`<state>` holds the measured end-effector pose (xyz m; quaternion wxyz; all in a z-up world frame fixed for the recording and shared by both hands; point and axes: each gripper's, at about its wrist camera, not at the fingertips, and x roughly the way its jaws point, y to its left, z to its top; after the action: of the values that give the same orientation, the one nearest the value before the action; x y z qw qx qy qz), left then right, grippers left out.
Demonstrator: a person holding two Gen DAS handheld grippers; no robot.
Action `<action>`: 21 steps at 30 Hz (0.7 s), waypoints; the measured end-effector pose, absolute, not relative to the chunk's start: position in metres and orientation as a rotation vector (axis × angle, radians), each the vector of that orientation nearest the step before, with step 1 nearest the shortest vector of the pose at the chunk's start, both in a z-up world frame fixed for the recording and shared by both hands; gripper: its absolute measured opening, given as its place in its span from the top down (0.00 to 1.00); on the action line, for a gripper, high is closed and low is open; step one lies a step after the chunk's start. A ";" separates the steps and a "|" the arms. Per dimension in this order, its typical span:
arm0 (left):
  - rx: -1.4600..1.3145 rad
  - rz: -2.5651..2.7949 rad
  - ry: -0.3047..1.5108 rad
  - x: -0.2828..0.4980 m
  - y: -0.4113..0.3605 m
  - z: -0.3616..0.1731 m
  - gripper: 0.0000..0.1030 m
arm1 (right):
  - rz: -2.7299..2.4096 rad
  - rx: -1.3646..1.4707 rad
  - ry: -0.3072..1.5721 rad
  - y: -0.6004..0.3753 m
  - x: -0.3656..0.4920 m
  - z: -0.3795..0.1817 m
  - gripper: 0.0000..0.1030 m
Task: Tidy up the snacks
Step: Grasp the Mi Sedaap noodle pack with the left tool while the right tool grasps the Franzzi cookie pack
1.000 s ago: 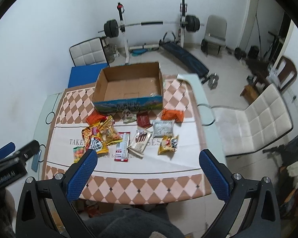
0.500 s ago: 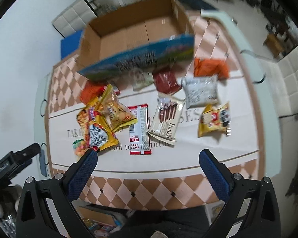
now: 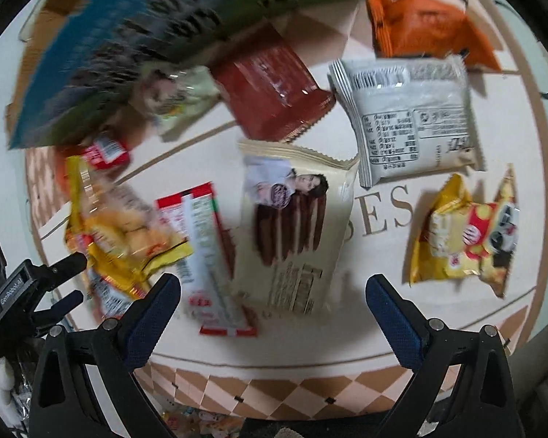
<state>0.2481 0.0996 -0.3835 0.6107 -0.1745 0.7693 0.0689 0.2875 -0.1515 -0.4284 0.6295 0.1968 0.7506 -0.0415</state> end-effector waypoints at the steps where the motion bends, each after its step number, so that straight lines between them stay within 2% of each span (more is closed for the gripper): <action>1: -0.390 0.165 1.784 0.248 0.098 -0.389 0.01 | -0.098 0.455 1.729 -0.151 0.290 -0.437 0.00; 4: -0.377 0.171 1.800 0.249 0.097 -0.407 0.01 | -0.100 0.460 1.756 -0.147 0.295 -0.457 0.01; 6: -0.371 0.171 1.790 0.248 0.097 -0.415 0.10 | -0.101 0.460 1.768 -0.142 0.298 -0.468 0.01; 9: -0.348 0.160 1.767 0.249 0.096 -0.420 0.16 | -0.111 0.460 1.777 -0.135 0.303 -0.482 0.06; 15: -0.201 0.153 1.706 0.248 0.090 -0.416 0.18 | -0.147 0.412 1.763 -0.118 0.318 -0.504 0.25; 17: -0.144 0.147 1.686 0.248 0.092 -0.416 0.18 | -0.164 0.373 1.766 -0.110 0.319 -0.507 0.39; 21: -0.098 0.132 1.676 0.241 0.087 -0.418 0.18 | -0.145 0.351 1.752 -0.100 0.321 -0.514 0.40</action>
<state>0.2413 0.0874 -0.4184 0.6658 -0.0433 0.7426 0.0585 0.3215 -0.1000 -0.5136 0.6246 0.1530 0.7632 -0.0634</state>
